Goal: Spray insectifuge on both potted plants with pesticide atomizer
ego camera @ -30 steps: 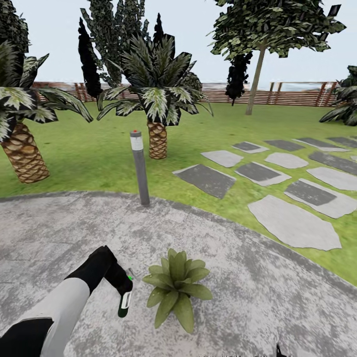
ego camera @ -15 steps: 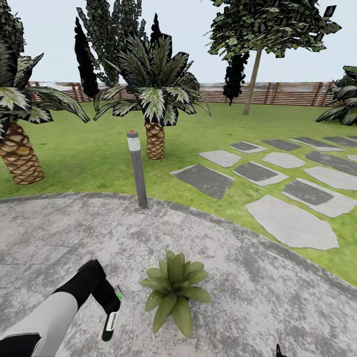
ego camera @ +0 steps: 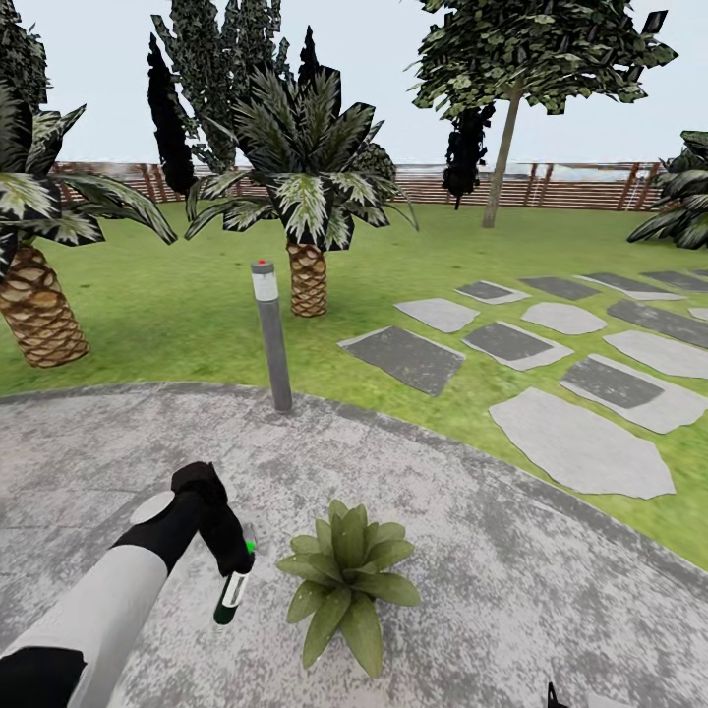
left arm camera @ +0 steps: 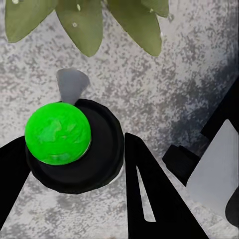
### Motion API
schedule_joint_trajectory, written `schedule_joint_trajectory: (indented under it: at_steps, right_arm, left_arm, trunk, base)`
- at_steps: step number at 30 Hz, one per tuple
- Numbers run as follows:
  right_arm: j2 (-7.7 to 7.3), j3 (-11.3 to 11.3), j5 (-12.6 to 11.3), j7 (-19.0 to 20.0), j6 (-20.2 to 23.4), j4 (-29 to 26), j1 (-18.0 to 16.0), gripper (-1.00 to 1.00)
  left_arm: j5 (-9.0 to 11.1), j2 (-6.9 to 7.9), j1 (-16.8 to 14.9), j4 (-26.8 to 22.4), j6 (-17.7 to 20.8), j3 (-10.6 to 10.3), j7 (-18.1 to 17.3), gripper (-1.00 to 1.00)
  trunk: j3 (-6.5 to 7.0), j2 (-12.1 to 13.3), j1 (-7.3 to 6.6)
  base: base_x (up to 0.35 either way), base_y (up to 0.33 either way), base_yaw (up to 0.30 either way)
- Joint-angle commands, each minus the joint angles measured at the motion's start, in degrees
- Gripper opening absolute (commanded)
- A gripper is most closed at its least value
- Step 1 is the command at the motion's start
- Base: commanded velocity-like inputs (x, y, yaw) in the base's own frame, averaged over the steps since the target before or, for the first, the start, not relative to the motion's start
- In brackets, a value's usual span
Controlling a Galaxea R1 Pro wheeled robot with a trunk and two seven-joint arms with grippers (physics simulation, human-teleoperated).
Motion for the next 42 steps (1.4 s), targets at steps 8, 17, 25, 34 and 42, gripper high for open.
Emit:
schedule_joint_trajectory:
  at_steps: [8, 17, 25, 34, 42]
  right_arm:
    - [0.03, -0.29, 0.44, -0.35, -0.16, 9.20, -0.06, 1.00]
    - [0.68, -0.87, -0.01, -0.69, -8.96, 8.09, -0.06, 1.00]
    - [0.67, -0.42, 0.38, -0.44, -20.24, 8.32, -0.06, 1.00]
    - [0.82, -0.30, 0.48, -0.44, -20.30, 14.36, -0.05, 1.00]
    - [0.80, -0.30, 0.46, -0.44, -20.29, 14.44, -0.05, 1.00]
  left_arm:
    - [0.22, 3.75, 0.44, 0.38, 0.30, 0.04, -0.44, -1.00]
    - [0.49, 2.01, -0.45, -0.35, 0.59, -0.10, -0.77, -1.00]
    - [-0.03, 0.75, -0.03, -0.26, 0.62, -0.14, -0.75, -1.00]
    - [-0.03, 2.90, 1.17, 0.54, -0.30, -0.34, -0.31, -1.00]
    - [0.29, 3.05, 2.92, 7.87, -0.48, -0.05, 5.56, -1.00]
  trunk:
    - [-0.05, -0.02, -0.01]
    - [-0.05, -0.02, -0.01]
    - [-0.05, -0.02, -0.01]
    - [-0.05, -0.02, -0.01]
    - [-0.05, -0.02, -0.01]
  base:
    - [0.000, 0.000, 0.000]
    - [0.000, 0.000, 0.000]
    - [0.000, 0.000, 0.000]
    - [0.000, 0.000, 0.000]
    - [0.000, 0.000, 0.000]
